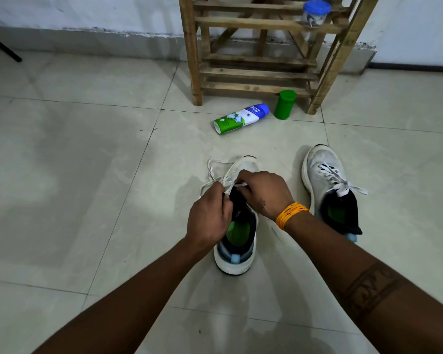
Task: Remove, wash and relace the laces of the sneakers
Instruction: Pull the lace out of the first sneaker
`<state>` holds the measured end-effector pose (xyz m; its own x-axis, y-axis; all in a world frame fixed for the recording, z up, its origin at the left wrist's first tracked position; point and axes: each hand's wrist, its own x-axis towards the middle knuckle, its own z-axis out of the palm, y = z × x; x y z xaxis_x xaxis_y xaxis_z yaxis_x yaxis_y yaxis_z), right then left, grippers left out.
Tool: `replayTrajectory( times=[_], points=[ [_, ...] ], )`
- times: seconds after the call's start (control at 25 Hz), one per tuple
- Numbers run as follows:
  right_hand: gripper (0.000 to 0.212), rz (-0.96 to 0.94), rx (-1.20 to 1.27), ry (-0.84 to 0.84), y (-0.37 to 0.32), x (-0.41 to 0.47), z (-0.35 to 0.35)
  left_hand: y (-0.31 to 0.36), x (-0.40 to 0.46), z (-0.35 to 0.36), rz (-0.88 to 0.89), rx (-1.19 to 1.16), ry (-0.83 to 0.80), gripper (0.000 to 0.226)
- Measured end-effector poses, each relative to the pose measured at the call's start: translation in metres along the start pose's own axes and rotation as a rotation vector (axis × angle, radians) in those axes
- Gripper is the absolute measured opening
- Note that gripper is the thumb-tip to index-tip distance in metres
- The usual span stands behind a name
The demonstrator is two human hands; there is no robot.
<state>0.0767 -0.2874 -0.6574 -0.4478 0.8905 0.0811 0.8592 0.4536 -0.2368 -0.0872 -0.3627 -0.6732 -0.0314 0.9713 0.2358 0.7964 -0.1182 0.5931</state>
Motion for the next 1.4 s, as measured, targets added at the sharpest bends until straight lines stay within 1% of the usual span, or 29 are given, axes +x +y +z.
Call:
replayTrajectory(
  times=[0.08, 0.16, 0.2, 0.28, 0.4, 0.44, 0.48, 0.56, 0.6, 0.64, 0.68, 0.72, 0.76, 0.84, 0.92, 0.96, 1.04, 1.2, 1.28, 1.32, 1.36, 1.4],
  points=[
    [0.017, 0.031, -0.067, 0.010, 0.001, 0.000, 0.002, 0.001, -0.003, 0.000, -0.038, -0.006, 0.021, 0.019],
    [0.019, 0.077, -0.002, 0.016, 0.004, -0.002, -0.001, 0.003, -0.004, -0.001, -0.067, -0.013, 0.029, 0.018],
    [0.022, 0.072, 0.041, 0.006, 0.004, -0.003, -0.003, 0.003, -0.004, -0.001, -0.060, -0.012, 0.030, 0.017],
    [0.028, 0.041, 0.041, -0.020, 0.000, 0.000, -0.005, 0.003, -0.004, -0.001, -0.030, -0.010, 0.031, 0.015],
    [0.020, 0.017, -0.011, 0.000, -0.008, 0.004, -0.001, 0.005, -0.005, -0.001, -0.045, -0.013, 0.027, 0.014],
    [0.019, 0.053, -0.003, 0.037, -0.007, 0.004, 0.001, 0.006, -0.006, -0.002, -0.066, -0.018, 0.034, 0.014],
    [0.019, 0.149, 0.029, 0.094, -0.003, 0.004, 0.001, 0.007, -0.007, -0.002, -0.087, -0.023, 0.040, 0.015],
    [0.020, 0.440, 0.134, 0.229, 0.017, 0.004, -0.002, 0.008, -0.007, -0.002, -0.107, -0.030, 0.048, 0.017],
    [0.021, 0.559, 0.180, 0.249, 0.030, 0.005, -0.004, 0.008, -0.006, -0.001, -0.110, -0.029, 0.047, 0.017],
    [0.022, 0.630, 0.218, 0.213, 0.040, 0.006, -0.007, 0.008, -0.007, -0.001, -0.115, -0.026, 0.042, 0.017],
    [0.021, 0.642, 0.246, 0.153, 0.045, 0.009, -0.010, 0.008, -0.006, -0.001, -0.116, -0.021, 0.038, 0.015],
    [0.021, 0.603, 0.252, 0.095, 0.042, 0.010, -0.013, 0.008, -0.005, 0.000, -0.107, -0.015, 0.035, 0.013],
    [0.023, 0.516, 0.244, 0.060, 0.036, 0.010, -0.016, 0.008, -0.005, 0.000, -0.093, -0.013, 0.031, 0.012],
    [0.032, 0.252, 0.165, 0.008, 0.019, 0.009, -0.016, 0.008, -0.006, 0.001, -0.075, -0.010, 0.030, 0.012],
    [0.025, 0.048, 0.055, -0.030, 0.006, 0.007, -0.010, 0.008, -0.005, 0.002, -0.077, -0.016, 0.040, 0.016],
    [0.020, -0.002, 0.026, -0.028, 0.003, 0.006, -0.005, 0.008, -0.005, 0.002, -0.080, -0.019, 0.043, 0.018],
    [0.016, -0.045, 0.005, -0.010, 0.003, 0.006, -0.001, 0.008, -0.006, 0.002, -0.088, -0.021, 0.045, 0.020],
    [0.017, -0.176, -0.033, 0.016, 0.005, 0.005, -0.004, 0.008, -0.006, 0.001, -0.086, -0.028, 0.037, 0.019],
    [0.014, -0.178, -0.090, 0.000, 0.001, 0.005, -0.004, 0.009, -0.006, 0.001, -0.087, -0.029, 0.040, 0.020],
    [0.013, -0.123, -0.120, 0.007, 0.000, 0.004, -0.004, 0.009, -0.006, 0.001, -0.094, -0.026, 0.043, 0.020],
    [0.013, -0.001, -0.121, 0.041, 0.003, 0.004, -0.003, 0.009, -0.006, 0.001, -0.102, -0.019, 0.045, 0.020],
    [0.015, 0.174, -0.080, 0.094, 0.010, 0.003, -0.003, 0.008, -0.007, 0.000, -0.112, -0.013, 0.043, 0.019]
  ],
)
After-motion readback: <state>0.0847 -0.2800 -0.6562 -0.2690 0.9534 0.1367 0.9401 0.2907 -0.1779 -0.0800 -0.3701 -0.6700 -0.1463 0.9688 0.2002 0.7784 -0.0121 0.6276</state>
